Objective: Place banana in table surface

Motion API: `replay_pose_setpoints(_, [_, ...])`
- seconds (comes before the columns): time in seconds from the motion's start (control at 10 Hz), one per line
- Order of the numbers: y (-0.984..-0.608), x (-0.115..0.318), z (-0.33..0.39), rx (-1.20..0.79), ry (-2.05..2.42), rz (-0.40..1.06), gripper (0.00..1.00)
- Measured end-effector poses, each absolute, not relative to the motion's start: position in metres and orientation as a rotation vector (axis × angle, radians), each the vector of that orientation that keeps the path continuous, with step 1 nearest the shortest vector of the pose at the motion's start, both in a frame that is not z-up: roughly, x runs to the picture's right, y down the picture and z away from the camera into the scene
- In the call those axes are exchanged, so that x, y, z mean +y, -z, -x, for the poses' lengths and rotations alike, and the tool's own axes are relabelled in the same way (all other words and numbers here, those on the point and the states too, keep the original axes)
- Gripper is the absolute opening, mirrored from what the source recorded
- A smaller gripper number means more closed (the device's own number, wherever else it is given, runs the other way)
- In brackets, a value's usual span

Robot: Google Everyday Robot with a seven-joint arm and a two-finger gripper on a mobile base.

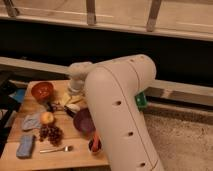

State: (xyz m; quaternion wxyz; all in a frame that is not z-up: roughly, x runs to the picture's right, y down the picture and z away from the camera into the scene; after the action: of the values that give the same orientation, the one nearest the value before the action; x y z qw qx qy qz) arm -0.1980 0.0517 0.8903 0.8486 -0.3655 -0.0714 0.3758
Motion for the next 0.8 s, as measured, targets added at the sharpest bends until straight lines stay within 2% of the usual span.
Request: replay_pose_setpoints(0.8, [-0.927, 0.058, 0.193, -0.168, -0.833, 0.779, 0.8])
